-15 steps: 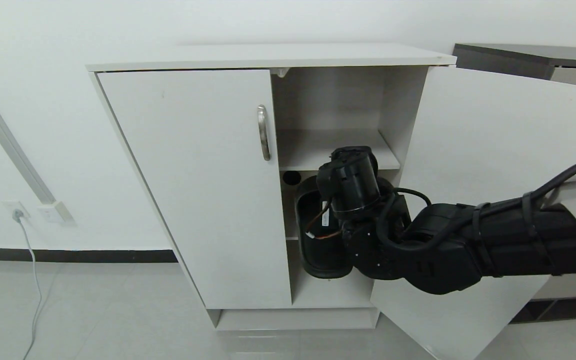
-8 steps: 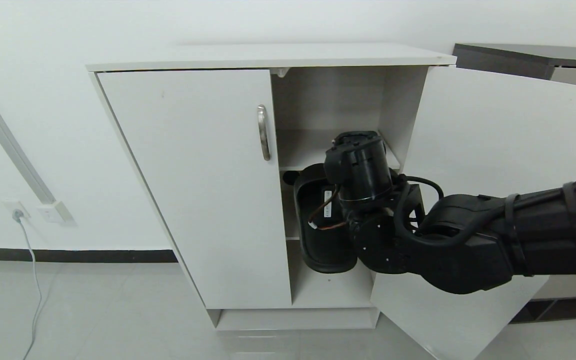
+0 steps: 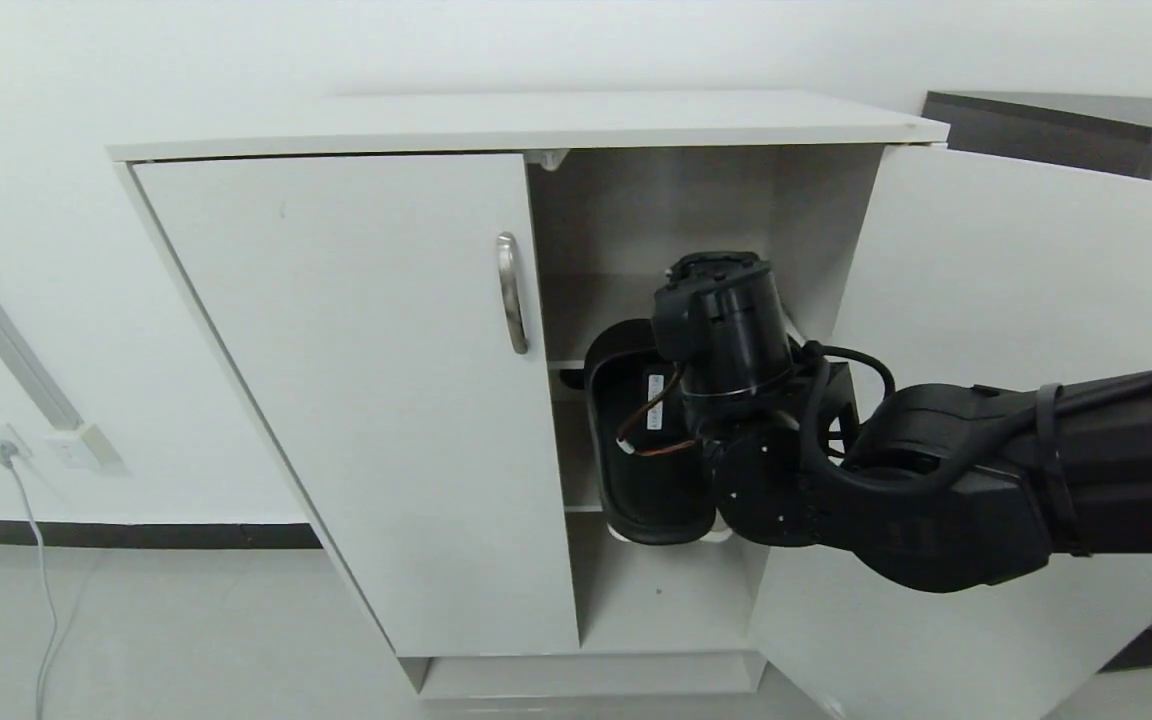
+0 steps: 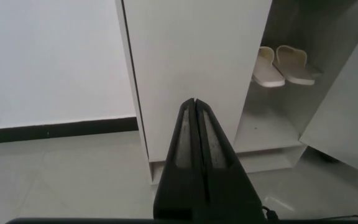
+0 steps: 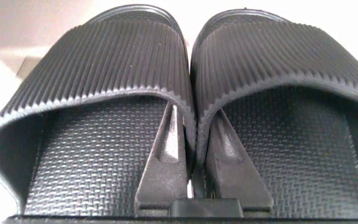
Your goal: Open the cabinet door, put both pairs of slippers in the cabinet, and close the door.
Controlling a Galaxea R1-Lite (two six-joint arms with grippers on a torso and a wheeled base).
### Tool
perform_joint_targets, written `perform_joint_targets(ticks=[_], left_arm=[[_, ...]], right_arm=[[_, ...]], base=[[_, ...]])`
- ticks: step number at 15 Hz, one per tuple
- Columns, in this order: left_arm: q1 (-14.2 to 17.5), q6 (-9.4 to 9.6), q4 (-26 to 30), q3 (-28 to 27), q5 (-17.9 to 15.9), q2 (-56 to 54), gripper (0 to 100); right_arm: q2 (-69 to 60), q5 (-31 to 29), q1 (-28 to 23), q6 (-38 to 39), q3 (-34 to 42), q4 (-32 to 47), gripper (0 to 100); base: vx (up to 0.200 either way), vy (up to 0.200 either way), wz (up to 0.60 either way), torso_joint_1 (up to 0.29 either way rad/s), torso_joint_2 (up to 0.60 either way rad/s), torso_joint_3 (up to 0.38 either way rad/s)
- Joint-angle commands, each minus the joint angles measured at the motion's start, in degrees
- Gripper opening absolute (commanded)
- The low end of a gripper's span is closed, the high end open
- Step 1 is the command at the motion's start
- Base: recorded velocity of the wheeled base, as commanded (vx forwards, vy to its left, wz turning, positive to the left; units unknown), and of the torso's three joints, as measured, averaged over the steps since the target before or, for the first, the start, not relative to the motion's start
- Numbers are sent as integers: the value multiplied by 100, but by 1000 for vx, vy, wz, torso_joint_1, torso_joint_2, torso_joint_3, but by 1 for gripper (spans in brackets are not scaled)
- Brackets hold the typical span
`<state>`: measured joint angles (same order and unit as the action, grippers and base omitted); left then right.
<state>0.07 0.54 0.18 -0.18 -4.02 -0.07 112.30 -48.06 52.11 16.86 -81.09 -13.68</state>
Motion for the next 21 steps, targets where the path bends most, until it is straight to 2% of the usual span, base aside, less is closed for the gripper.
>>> perform_joint_targets(ticks=[1, 5, 11, 13, 21], left_arm=[[1, -1, -1, 1, -2, 7, 0], [1, -1, -1, 1, -2, 7, 0], [1, -10, -1, 1, -2, 7, 0], [1, -10, -1, 1, -2, 7, 0], [1, -10, -1, 1, -2, 7, 0]], right_arm=[[-15, -2, 0, 2, 6, -3, 0], [46, -2, -17, 2, 67, -3, 0], [292, 7, -175, -7, -3, -47, 0], [503, 59, -369, -130, -284, -38, 0], [1040, 156, -606, -288, -1242, 155, 0]], base=[[200, 0, 0, 7, 7, 7], [200, 0, 0, 0, 6, 0], [0, 0, 0, 0, 0, 0], [0, 0, 0, 0, 0, 0], [0, 0, 0, 0, 0, 0]])
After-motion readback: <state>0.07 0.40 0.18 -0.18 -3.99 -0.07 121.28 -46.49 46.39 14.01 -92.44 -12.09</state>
